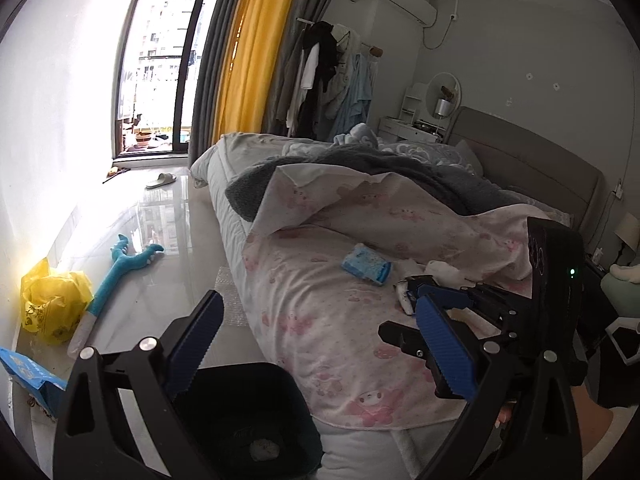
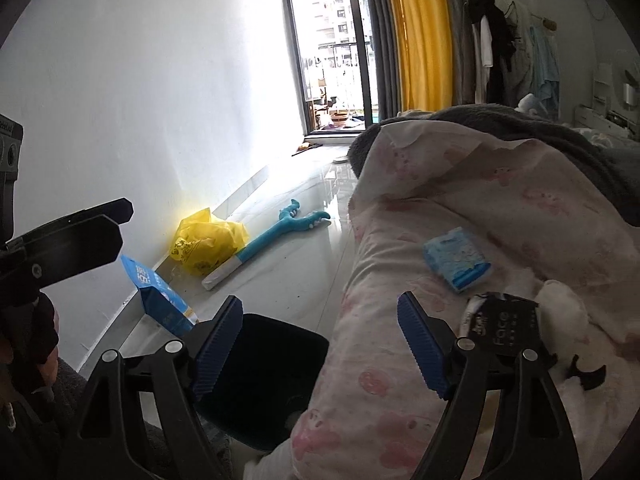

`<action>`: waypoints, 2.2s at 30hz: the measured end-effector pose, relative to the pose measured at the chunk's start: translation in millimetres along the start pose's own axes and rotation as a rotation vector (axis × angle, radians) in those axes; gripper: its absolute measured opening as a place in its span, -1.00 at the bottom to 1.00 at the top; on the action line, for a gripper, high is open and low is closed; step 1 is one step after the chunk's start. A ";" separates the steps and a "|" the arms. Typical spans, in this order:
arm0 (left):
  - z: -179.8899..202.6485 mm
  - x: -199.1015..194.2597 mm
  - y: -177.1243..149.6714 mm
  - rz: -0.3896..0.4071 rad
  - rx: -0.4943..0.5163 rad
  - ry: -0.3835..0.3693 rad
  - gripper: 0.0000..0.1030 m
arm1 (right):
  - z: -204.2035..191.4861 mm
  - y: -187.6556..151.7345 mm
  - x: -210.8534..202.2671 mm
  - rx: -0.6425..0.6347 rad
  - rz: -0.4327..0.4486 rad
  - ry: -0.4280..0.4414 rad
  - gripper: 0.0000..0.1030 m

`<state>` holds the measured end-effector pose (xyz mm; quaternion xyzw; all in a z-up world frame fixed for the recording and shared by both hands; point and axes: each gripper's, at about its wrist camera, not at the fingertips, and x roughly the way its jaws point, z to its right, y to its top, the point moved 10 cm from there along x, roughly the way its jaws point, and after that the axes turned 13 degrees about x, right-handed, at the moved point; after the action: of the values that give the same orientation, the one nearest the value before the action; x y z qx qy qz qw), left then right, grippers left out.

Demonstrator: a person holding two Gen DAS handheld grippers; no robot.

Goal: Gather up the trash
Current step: 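Move both open tools back over the bed, then grasp the clear bubble wrap with the right tool while the left tool grasps the brown tape strip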

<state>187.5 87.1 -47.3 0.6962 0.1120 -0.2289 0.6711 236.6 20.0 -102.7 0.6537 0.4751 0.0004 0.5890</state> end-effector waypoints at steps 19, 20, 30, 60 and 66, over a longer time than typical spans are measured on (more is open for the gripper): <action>109.9 50.7 3.0 -0.032 0.169 -0.200 0.88 | 135.9 -13.3 -55.7 0.031 0.044 -0.203 0.58; 113.4 52.9 3.1 -0.032 0.172 -0.206 0.88 | 142.5 -15.3 -56.8 0.040 0.038 -0.204 0.58; 156.5 83.5 -8.2 -0.069 0.215 -0.291 0.74 | 179.2 -39.0 -63.7 0.114 -0.012 -0.191 0.58; 198.0 161.5 -41.4 -0.152 0.239 -0.223 0.32 | 204.9 -45.4 -75.3 0.177 -0.030 -0.091 -0.28; 198.1 173.4 -46.0 -0.171 0.209 -0.214 0.14 | 213.1 -44.6 -84.5 0.202 -0.018 -0.075 -0.28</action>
<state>283.8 -131.0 -168.2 0.7218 0.0741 -0.3683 0.5813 282.0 -203.0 -155.1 0.7049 0.4562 -0.0772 0.5375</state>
